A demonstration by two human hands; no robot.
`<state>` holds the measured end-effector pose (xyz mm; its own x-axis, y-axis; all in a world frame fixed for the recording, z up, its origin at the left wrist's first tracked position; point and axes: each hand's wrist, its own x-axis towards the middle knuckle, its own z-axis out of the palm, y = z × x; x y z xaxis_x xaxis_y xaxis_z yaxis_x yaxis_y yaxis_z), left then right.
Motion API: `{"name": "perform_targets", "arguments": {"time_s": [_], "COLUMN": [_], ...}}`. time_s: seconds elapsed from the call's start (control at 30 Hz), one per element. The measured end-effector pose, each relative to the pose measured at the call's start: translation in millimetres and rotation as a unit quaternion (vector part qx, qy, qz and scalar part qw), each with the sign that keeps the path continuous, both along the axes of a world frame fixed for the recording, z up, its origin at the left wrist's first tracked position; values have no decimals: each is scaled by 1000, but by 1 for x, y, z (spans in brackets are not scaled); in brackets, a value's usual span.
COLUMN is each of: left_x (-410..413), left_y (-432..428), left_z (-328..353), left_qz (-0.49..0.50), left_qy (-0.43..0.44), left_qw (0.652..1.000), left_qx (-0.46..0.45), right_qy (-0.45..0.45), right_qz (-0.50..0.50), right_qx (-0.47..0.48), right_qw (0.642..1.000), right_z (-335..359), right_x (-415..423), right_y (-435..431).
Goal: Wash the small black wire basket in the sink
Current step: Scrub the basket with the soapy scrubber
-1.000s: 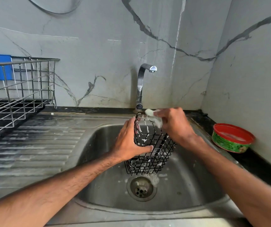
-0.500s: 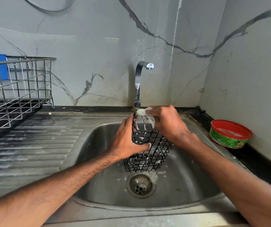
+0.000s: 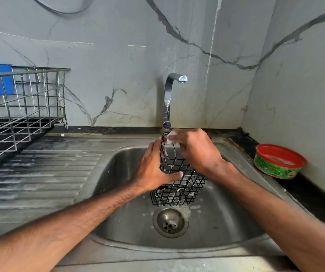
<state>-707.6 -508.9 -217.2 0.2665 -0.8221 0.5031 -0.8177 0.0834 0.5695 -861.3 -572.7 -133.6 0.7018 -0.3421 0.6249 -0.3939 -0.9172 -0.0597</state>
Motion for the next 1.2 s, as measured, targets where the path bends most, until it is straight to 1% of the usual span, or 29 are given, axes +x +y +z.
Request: {"name": "perform_targets", "arguments": {"time_s": [0.07,0.13,0.23,0.33,0.37,0.47,0.57,0.67,0.8,0.9,0.97,1.07,1.2], "left_x": [0,-2,-3,-4,-3,-4,-1,5,10,14,15,14,11], "left_y": [1,2,3,5,5,4,3,2,2,1,1,0,-1], "left_z": [1,1,2,3,3,2,1,0,1,0,0,-1,-2], "left_qz": [-1,-3,-12,-13,-10,-2,5,2,7,34,52,53,33], "left_qy": [1,6,8,10,9,10,9,9,42,92,118,114,113], "left_qw": [1000,1000,1000,1000,1000,1000,1000,1000,999,995,991,991,993], "left_qx": [0,-7,-11,-1,-1,7,13,15,20,28,29,37,14], "right_qy": [-10,-19,-25,-31,-31,-28,8,40,54,33,15,-31,-77], "right_qz": [11,8,-60,-128,-131,-69,-9,-5,-32,-85,-101,-110,-116], "right_qx": [1,29,81,90,89,74,26,1,5,37,63,101,135], "right_qw": [1000,999,995,987,987,994,1000,999,998,995,993,988,981], "right_z": [1,4,7,6,7,8,8,3,-1,0,3,6,1], "right_x": [-3,-13,-34,-46,-44,-30,-8,-1,-8,-17,-24,-35,-42], "right_y": [-3,-15,-37,-46,-42,-16,14,24,18,5,-7,-21,-27]}}
